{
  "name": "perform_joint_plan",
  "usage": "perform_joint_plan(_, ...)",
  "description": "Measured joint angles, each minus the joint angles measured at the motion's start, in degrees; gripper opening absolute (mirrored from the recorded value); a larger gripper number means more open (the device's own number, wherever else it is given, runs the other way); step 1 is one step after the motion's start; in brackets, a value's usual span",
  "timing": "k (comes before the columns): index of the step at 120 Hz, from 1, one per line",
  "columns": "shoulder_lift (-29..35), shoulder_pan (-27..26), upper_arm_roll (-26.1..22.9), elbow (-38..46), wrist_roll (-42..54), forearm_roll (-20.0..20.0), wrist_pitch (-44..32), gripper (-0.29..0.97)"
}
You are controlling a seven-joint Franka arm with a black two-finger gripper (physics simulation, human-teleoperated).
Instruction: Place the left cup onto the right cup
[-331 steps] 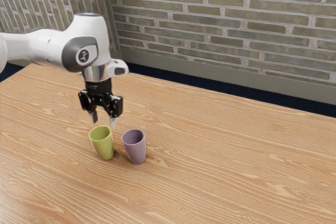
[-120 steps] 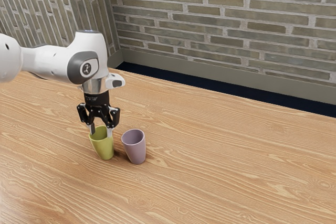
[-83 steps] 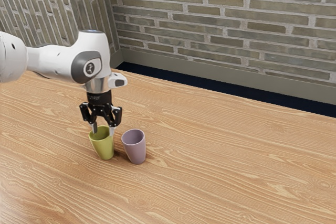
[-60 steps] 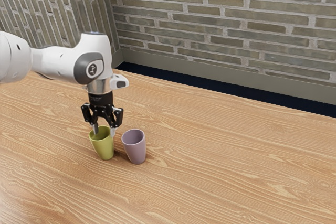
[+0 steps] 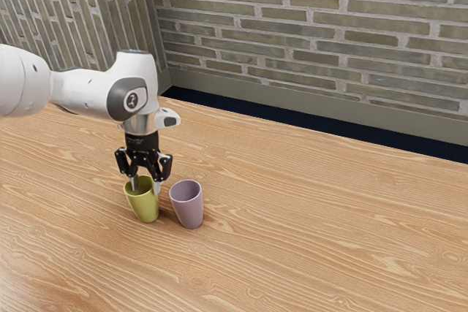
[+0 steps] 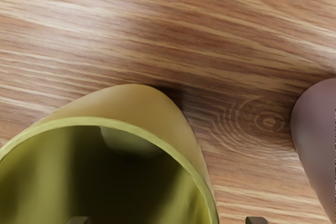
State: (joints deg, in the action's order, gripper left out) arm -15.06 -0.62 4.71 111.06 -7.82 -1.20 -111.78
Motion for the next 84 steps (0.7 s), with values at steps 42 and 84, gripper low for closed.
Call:
perform_joint_plan(42,-0.8,0.0,0.0,-0.5,0.1,-0.2,0.0,0.21)
perform_joint_plan(84,-1.1,0.0,0.0,-0.7,0.0,-0.3,0.1,0.08)
